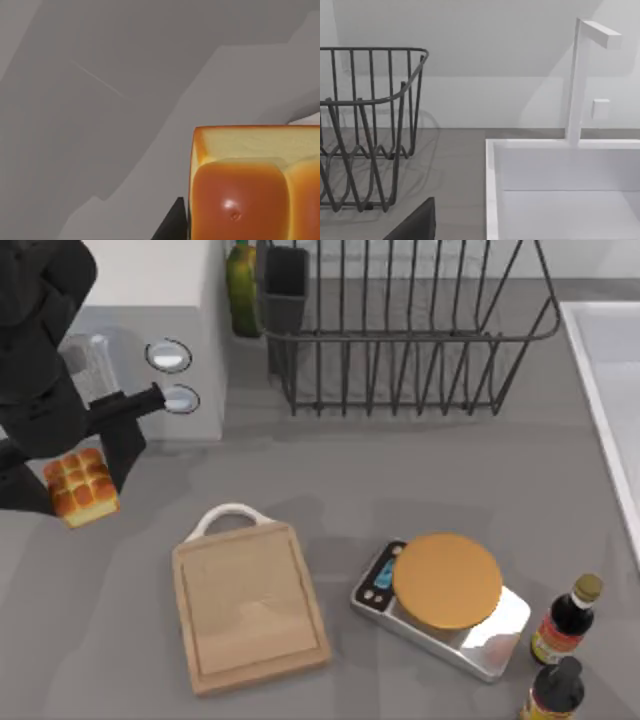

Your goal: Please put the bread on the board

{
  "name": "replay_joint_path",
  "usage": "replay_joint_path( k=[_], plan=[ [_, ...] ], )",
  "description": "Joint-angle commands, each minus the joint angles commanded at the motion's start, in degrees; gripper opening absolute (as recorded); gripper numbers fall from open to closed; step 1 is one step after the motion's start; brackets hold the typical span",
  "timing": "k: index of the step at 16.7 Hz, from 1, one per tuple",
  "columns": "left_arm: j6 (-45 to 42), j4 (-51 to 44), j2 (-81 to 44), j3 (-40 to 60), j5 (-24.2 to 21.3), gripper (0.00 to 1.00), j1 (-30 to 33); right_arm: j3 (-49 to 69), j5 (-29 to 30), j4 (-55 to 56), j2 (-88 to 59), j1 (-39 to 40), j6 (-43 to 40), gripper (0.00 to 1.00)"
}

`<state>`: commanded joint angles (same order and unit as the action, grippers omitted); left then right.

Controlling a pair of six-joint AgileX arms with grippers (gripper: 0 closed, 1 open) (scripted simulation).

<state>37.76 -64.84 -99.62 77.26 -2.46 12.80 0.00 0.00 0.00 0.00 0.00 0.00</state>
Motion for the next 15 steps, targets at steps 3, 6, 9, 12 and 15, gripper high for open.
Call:
replay_joint_path(
  k=[3, 6, 9, 12, 15],
  plan=[
    [20.3, 1.1, 0.0, 1.9, 0.0, 0.0, 4.0, 0.0, 0.0, 0.0, 0.0, 0.0, 0.0, 1.0],
    [40.1, 2.5, -0.2, 3.8, 0.6, 0.0, 7.7, 0.0, 0.0, 0.0, 0.0, 0.0, 0.0, 1.0],
    [57.4, 3.9, -1.2, 5.0, 1.4, 0.0, 11.6, 0.0, 0.0, 0.0, 0.0, 0.0, 0.0, 1.0],
    [71.1, 5.0, -3.0, 5.1, 2.1, 0.0, 15.4, 0.0, 0.0, 0.0, 0.0, 0.0, 0.0, 1.0],
    [80.2, 5.2, -5.5, 4.1, 2.5, 0.0, 18.9, 0.0, 0.0, 0.0, 0.0, 0.0, 0.0, 1.0]
  ],
)
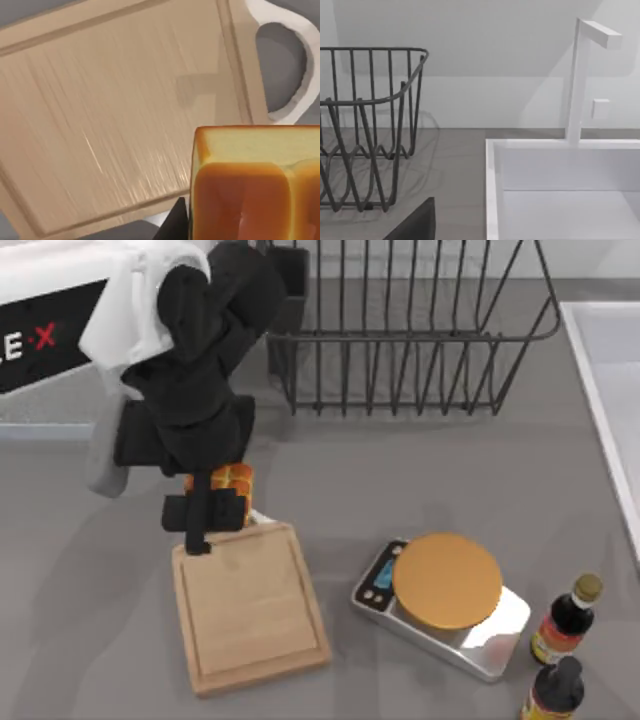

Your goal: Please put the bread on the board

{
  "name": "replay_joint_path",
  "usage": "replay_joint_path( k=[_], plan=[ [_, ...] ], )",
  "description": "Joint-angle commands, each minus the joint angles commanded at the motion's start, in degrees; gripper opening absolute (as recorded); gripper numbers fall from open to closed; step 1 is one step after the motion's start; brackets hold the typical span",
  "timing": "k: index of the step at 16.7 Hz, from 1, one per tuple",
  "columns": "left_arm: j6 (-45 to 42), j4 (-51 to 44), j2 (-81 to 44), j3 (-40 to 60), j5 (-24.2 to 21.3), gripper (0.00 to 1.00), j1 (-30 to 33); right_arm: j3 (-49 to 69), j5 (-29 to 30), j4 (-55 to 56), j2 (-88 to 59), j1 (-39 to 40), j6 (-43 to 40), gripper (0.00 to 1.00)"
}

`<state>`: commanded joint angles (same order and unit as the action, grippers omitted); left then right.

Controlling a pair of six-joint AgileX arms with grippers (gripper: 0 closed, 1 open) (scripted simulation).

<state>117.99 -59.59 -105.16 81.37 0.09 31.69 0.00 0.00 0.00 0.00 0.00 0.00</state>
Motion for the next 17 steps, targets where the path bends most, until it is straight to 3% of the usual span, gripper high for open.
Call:
replay_joint_path(
  k=[5, 17],
  plan=[
    [6.0, -0.4, -3.4, -1.9, -0.1, 0.0, 3.4, 0.0, 0.0, 0.0, 0.0, 0.0, 0.0, 1.0],
    [5.8, 3.0, -4.5, -4.1, -0.2, 0.0, 3.3, 0.0, 0.0, 0.0, 0.0, 0.0, 0.0, 1.0]
  ],
)
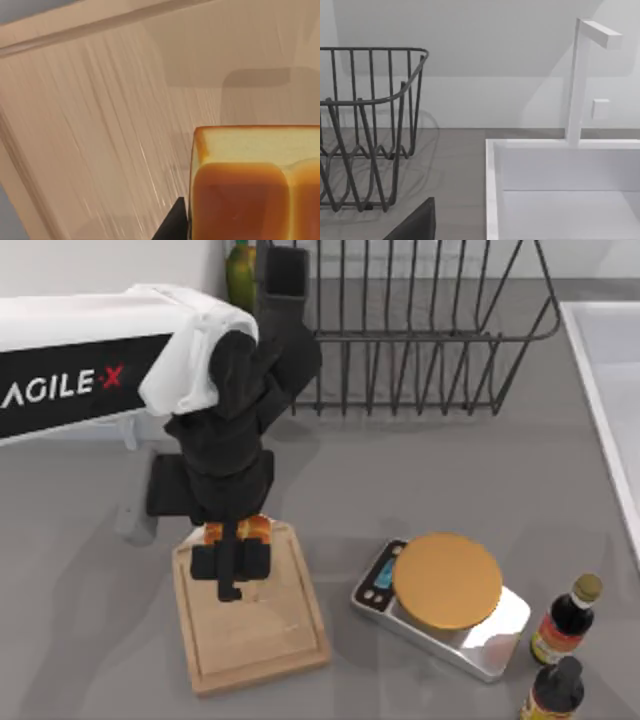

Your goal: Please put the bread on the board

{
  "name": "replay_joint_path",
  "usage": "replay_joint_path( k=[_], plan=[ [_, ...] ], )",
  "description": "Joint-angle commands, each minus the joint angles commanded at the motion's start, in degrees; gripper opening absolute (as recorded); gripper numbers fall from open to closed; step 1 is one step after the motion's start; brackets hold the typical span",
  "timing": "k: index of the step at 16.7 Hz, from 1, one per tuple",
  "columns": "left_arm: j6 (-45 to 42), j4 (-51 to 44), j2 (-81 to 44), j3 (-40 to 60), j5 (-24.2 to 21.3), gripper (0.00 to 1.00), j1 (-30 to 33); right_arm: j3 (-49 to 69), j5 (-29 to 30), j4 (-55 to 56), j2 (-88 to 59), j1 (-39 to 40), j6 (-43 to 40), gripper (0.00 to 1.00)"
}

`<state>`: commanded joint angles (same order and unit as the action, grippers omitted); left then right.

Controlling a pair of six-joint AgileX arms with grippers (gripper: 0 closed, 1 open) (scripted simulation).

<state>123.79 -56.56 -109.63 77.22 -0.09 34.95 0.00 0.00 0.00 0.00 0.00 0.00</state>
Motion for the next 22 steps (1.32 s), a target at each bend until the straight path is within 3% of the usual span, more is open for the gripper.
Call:
replay_joint_path(
  k=[14, 22],
  plan=[
    [0.1, 6.2, -2.3, -4.1, 0.0, 0.0, 0.0, 0.0, 0.0, 0.0, 0.0, 0.0, 0.0, 1.0],
    [0.1, 6.2, -2.3, -4.1, 0.0, 0.6, 0.0, 0.0, 0.0, 0.0, 0.0, 0.0, 0.0, 1.0]
  ],
)
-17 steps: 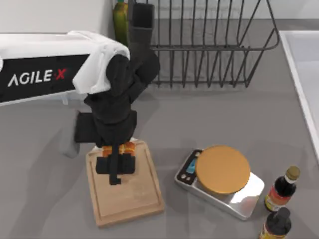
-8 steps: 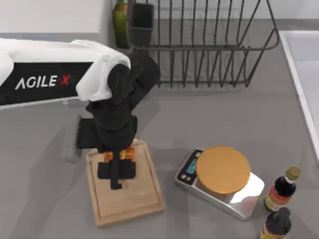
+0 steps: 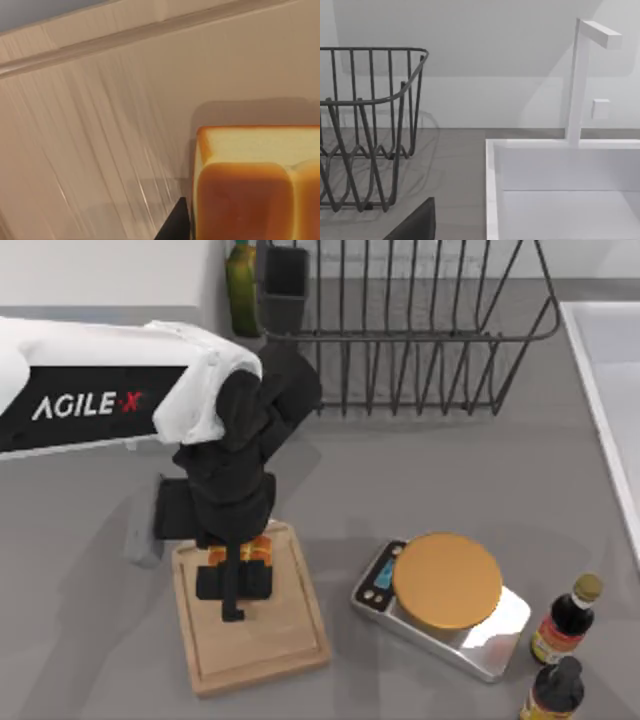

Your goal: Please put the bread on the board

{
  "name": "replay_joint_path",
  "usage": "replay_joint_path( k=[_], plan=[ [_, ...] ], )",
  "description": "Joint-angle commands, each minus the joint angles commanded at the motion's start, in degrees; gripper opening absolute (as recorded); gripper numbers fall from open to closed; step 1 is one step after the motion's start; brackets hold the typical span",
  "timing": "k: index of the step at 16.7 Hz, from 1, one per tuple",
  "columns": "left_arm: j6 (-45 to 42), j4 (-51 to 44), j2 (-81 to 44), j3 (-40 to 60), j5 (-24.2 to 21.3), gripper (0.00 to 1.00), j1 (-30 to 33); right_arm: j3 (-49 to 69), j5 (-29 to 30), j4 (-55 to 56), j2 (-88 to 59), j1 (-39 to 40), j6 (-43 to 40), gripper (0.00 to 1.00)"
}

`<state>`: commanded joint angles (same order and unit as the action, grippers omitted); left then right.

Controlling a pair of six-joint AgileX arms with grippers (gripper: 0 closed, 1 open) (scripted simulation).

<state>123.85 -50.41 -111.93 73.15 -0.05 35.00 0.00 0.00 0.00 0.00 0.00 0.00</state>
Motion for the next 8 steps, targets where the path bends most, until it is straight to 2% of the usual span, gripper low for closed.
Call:
replay_joint_path(
  k=[5, 8],
  plan=[
    [0.0, 0.0, 0.0, 0.0, 0.0, 0.98, 0.0, 0.0, 0.0, 0.0, 0.0, 0.0, 0.0, 1.0],
    [0.0, 0.0, 0.0, 0.0, 0.0, 1.0, 0.0, 0.0, 0.0, 0.0, 0.0, 0.0, 0.0, 1.0]
  ],
)
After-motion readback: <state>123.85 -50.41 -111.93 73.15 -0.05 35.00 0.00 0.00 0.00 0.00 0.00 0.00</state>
